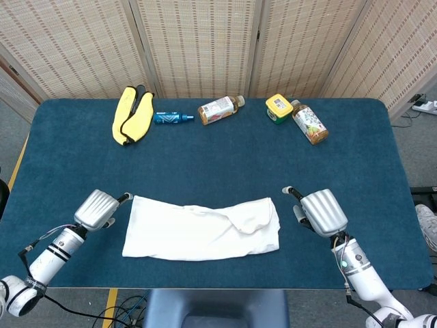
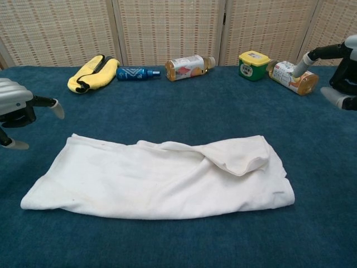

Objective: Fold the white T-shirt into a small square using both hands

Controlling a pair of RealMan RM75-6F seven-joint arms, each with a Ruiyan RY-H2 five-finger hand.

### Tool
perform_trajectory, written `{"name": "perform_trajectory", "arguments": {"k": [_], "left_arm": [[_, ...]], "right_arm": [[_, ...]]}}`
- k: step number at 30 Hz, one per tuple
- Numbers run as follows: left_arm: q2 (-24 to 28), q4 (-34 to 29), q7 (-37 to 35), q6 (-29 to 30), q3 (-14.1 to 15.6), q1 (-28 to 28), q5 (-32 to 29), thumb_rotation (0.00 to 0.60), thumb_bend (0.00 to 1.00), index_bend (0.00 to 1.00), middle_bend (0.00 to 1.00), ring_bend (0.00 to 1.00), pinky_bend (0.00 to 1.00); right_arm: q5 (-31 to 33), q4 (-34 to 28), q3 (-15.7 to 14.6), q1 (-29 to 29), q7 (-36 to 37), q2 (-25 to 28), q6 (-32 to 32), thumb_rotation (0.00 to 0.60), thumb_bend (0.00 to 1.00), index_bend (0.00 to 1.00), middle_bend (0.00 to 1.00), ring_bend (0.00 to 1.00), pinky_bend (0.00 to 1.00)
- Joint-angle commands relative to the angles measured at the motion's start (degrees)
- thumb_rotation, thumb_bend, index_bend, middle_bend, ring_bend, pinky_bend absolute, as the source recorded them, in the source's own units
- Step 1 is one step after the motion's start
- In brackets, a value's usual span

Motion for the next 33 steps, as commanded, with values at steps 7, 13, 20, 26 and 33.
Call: {"name": "perform_trajectory", "arguments": {"k": [7, 13, 20, 26, 33], "left_arm": [[-11.35, 22.8, -8.71, 9.3, 5.29, -3.16, 10.72, 0.6, 0.17, 0.36, 0.92, 0.84, 0.94], [-13.33, 26.11, -9.74, 10.92, 6.58, -2.46, 11.15, 0.6, 0.17, 0.36, 0.92, 0.84, 0.94], [-15.07, 29.23, -9.55, 11.72, 7.52, -2.12, 11.29, 0.6, 0.17, 0.35, 0.92, 0.84, 0.94], [-15.41, 31.43, -9.68, 11.45, 8.41, -1.53, 10.93, 0.6, 0.17, 0.35, 0.92, 0.84, 0.94], [-16.42, 33.21, -10.21, 11.18, 9.05, -0.88, 10.39, 0.6, 0.17, 0.35, 0.92, 0.84, 0.94]], "right_arm": [[0.32, -0.22, -0.02, -1.94, 0.8, 1.05, 0.4, 0.6, 0.55, 0.26, 0.91, 0.97, 1.0], [1.2, -0.33, 0.11, -2.81, 1.51, 1.05, -0.23, 0.6, 0.54, 0.26, 0.91, 0.97, 1.0], [1.05, -0.03, 0.37, -3.48, 2.06, 0.74, -0.41, 0.6, 0.54, 0.26, 0.91, 0.97, 1.0], [1.0, 0.32, 0.61, -3.97, 2.74, 0.52, -0.62, 0.6, 0.54, 0.26, 0.91, 0.97, 1.0], [0.92, 0.47, 0.97, -4.34, 3.2, 0.5, -0.88, 0.6, 0.54, 0.25, 0.91, 0.97, 1.0]]}}
